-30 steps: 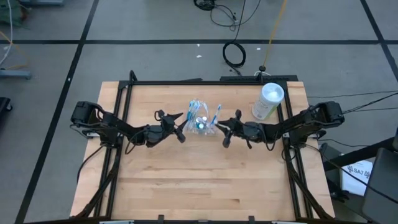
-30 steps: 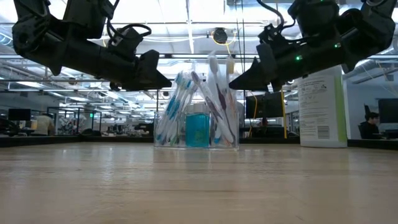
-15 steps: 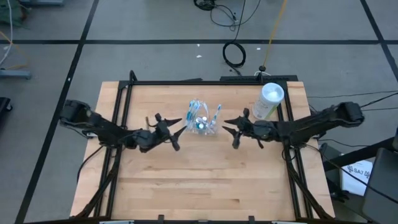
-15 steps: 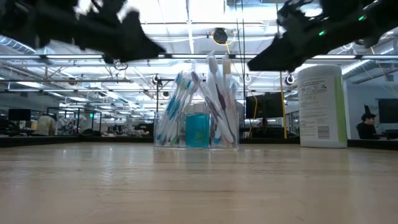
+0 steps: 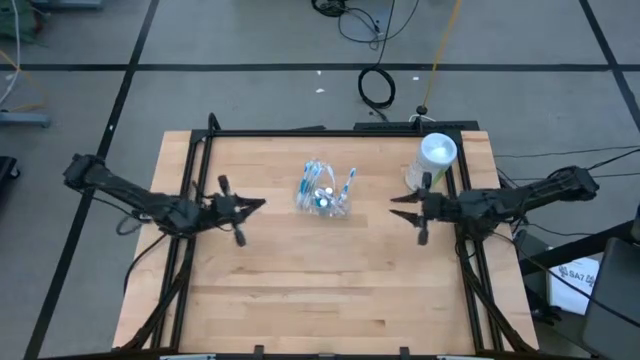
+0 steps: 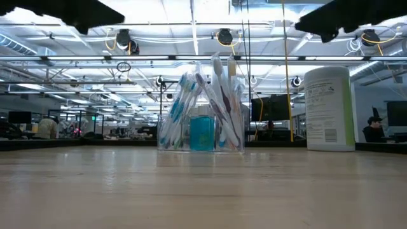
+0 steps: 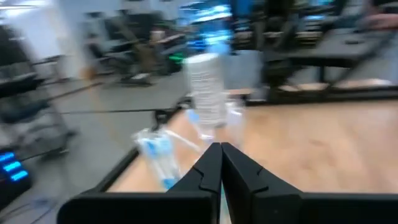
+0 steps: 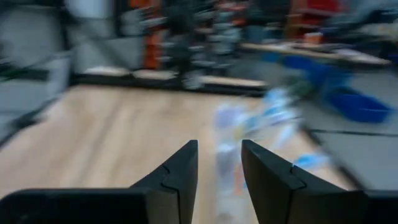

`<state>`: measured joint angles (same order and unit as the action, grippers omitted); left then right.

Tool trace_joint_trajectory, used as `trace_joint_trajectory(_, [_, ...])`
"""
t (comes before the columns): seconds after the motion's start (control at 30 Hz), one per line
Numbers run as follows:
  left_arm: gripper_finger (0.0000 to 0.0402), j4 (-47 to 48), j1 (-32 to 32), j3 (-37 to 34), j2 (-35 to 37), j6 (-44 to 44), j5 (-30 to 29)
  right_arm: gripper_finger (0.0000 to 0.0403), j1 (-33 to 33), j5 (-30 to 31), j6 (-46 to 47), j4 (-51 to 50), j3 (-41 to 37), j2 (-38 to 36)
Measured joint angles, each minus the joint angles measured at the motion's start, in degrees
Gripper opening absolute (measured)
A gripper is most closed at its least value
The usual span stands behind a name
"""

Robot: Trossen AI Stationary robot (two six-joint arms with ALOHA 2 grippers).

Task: Pick & Place toothbrushing station
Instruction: Return to Home Position

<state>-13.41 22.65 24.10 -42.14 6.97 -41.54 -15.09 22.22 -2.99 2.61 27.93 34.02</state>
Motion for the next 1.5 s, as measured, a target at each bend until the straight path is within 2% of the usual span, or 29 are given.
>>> trace_joint_trajectory(0.13, [0.0017, 13.7, 0.4, 0.0, 9.9, 1.8, 12.5, 0.0114, 0.0, -12.7, -0.2, -0.7, -4.9, -5.2])
trace_joint_trajectory(0.2, [0.001, 18.3, 0.5, 0.0, 13.6, 1.7, 16.0, 0.0114, 0.4, -15.0, -0.9, 0.9, -7.7, -8.2])
trace_joint_trajectory(0.37, [0.001, 21.7, 0.4, -1.6, 21.0, 3.5, 17.3, 0.0114, 2.2, -15.1, -0.7, 3.6, -13.6, -16.0])
trace_joint_trajectory(0.57, [0.0003, 20.9, 0.4, -8.0, 30.4, 8.0, 19.9, 0.0114, 3.8, -24.8, -0.2, 3.6, -17.9, -24.1])
trace_joint_trajectory(0.77, [0.0006, 21.6, 0.4, -12.5, 41.5, 9.5, 21.2, 0.0114, 4.2, -26.8, 0.7, 0.3, -20.3, -29.8])
trace_joint_trajectory(0.93, [0.0009, 21.9, 0.3, -13.5, 41.8, 9.3, 21.9, 0.0114, 4.2, -26.8, 0.3, 0.5, -23.3, -33.9])
trace_joint_trajectory(1.03, [0.0007, 21.5, 0.3, -13.9, 41.6, 8.7, 23.7, 0.0114, 4.3, -26.9, 0.2, 3.0, -24.2, -33.8])
trace_joint_trajectory(1.23, [0.001, 18.0, 0.3, -17.2, 41.8, 7.2, 29.6, 0.0114, 4.3, -26.8, 0.5, 3.2, -24.4, -33.8])
trace_joint_trajectory(1.5, [0.0011, 12.3, 0.3, -22.7, 41.7, 7.3, 32.2, 0.0114, 4.3, -21.0, -0.8, 3.0, -24.5, -33.7])
